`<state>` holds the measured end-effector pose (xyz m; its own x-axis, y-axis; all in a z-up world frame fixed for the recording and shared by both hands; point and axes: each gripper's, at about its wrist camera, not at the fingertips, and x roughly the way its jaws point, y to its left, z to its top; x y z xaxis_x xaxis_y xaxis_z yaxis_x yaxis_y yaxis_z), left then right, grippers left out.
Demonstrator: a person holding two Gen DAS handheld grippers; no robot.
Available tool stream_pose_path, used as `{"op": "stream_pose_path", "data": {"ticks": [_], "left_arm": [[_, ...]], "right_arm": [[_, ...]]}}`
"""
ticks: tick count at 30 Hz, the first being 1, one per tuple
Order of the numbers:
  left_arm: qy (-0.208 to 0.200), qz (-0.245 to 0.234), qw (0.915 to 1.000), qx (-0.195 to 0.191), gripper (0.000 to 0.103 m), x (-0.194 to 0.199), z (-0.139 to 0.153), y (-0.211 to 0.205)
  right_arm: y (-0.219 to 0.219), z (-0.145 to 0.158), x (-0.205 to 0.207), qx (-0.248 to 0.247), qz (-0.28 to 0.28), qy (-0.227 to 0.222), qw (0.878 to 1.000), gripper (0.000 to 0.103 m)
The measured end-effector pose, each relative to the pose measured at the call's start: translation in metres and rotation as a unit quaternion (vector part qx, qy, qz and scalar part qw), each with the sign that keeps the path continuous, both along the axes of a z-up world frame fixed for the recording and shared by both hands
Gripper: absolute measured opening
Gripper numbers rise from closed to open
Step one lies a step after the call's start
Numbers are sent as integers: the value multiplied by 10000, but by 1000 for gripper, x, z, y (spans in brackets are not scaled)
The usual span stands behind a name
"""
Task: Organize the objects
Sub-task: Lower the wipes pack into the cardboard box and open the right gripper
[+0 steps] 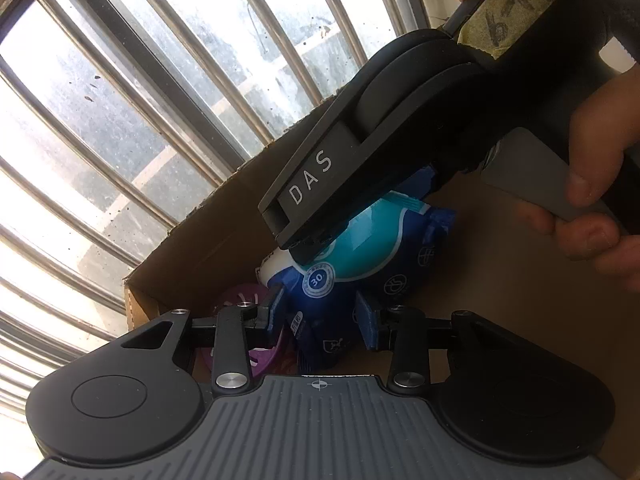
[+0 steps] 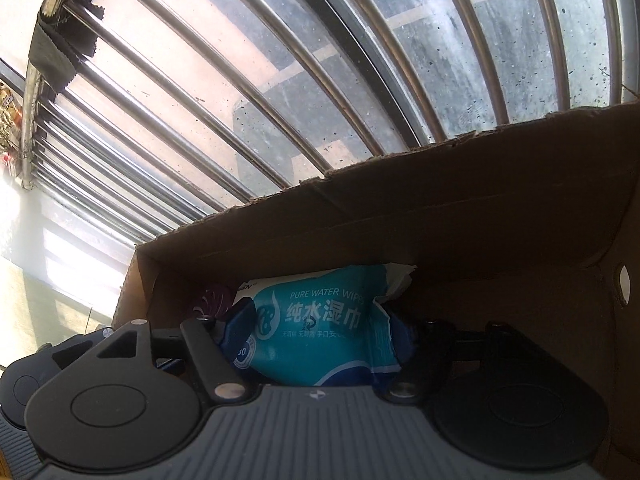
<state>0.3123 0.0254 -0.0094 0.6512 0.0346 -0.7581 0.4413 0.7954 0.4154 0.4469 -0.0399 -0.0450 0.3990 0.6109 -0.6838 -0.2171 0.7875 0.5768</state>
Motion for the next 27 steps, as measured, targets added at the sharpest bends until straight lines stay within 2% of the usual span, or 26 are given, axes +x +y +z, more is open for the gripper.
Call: {"op": "stream_pose_path", "data": {"ticks": [6, 12, 17, 19, 22, 26, 27], "left_arm": [[148, 109, 9998, -79, 37, -9, 2, 10], [145, 254, 9996, -51, 38, -37, 7, 36], [-159, 434, 9988, -135, 43, -52, 17, 49], [-244, 400, 9988, -130, 48, -57, 20, 50], [-340, 401, 9986, -48, 49, -62, 24, 50], [-400, 475, 9978, -237, 49, -78, 43, 55], [-475, 474, 9974, -274, 52, -86, 50, 56]], "right_arm": [[4, -1, -4, -116, 96, -87, 9998, 76], [25, -4, -20, -117, 338, -85, 9993, 76], [46, -5, -33, -404, 548, -148, 9976, 91], [42, -3, -34, -453, 423, -207, 9979, 91], [29, -2, -31, -431, 36, -176, 9989, 91], [0, 5, -36, -209, -395, -29, 9990, 91], [-7, 11, -40, -178, -483, -58, 9987, 91]]}}
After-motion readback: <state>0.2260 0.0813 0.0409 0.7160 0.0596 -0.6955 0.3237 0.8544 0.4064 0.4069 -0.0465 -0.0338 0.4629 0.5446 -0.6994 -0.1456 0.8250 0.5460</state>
